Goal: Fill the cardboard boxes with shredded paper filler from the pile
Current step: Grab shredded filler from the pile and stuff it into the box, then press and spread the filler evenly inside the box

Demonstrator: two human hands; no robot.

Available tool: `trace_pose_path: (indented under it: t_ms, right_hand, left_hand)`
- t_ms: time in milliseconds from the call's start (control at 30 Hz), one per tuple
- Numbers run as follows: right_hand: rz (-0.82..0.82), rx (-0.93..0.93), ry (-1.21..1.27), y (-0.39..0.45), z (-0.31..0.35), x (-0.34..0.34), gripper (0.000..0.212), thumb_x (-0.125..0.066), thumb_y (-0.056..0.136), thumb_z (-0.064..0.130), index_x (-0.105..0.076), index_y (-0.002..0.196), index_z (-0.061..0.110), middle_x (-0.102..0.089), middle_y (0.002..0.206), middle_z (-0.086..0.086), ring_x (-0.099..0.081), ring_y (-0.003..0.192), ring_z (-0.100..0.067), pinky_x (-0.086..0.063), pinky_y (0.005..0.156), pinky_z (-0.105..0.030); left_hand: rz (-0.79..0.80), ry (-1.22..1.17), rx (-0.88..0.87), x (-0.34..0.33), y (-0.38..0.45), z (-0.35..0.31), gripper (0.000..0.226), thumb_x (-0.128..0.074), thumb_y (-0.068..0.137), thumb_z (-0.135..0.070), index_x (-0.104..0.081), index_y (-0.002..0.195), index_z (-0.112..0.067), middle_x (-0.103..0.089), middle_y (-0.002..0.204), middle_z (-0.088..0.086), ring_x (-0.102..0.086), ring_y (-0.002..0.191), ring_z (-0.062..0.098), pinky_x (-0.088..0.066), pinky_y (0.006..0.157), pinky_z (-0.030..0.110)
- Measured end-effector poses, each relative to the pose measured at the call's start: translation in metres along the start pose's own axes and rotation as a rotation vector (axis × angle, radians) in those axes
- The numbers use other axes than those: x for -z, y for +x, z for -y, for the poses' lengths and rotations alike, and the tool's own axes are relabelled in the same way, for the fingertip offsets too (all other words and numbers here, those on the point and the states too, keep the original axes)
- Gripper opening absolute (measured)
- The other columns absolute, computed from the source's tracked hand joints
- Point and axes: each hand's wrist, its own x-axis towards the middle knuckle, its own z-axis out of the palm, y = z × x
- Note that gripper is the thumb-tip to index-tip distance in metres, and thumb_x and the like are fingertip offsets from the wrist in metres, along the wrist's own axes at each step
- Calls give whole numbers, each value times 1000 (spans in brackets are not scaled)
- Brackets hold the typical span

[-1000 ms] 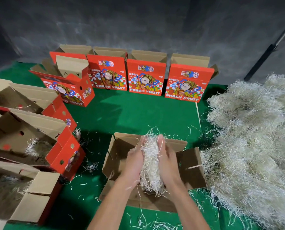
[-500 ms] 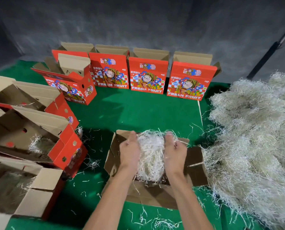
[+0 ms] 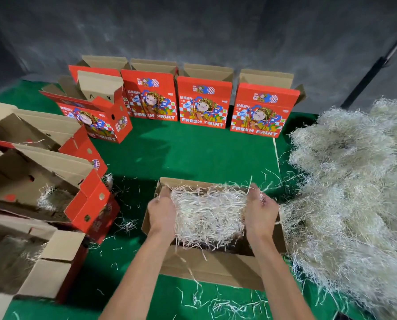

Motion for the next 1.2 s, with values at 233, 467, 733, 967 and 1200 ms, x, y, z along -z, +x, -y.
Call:
trace_pose_path:
  t_ms: [233,467,733,967,1200]
  right_hand:
    - [-60,60,-46,-3,-5,15,57,-48,93,66,-45,62,18,-36,43,3,-26,37,-12,-25,35,-20]
    - [28,46,-138,-7,-13,32,63,-43,92,67,-48,66,10,-41,46,0,-30,40,-18,-30,38,-24]
    - [544,-72,-578,-13,-10,39,51,-58,97,43,-43,142,25,-64,125,-3,-66,106,-23,-48,92,-28]
    - [528,113,-715,-1,-8,25,16,-59,98,14,-71,106,20,-68,96,10,-64,81,0,-42,62,-5]
    - [909,174,-1216,26,-24,-37,13,-55,91,3,-63,87,12,-63,86,-4,-60,71,-17,-43,60,-26]
  left_hand:
    - [49,221,12,17,-2,4,47,-36,92,-73,-55,93,-30,-58,85,-1,-53,70,16,-39,64,33]
    - [97,467,-81,31,7,8,54,-40,93,-69,-59,115,-23,-56,74,-11,-51,66,9,-39,63,29]
    - [319,724,-207,32,-9,10,33,-38,104,-45,-46,134,-35,-53,138,-4,-60,96,8,-50,79,26]
    - [448,1052,-326,26,-2,10,22,-52,101,-22,-59,118,-33,-54,109,-16,-60,62,-1,-45,53,13]
    - [740,1474,-349,-24,21,16,11,-51,92,-4,-55,93,-15,-59,91,2,-60,83,20,-42,68,32]
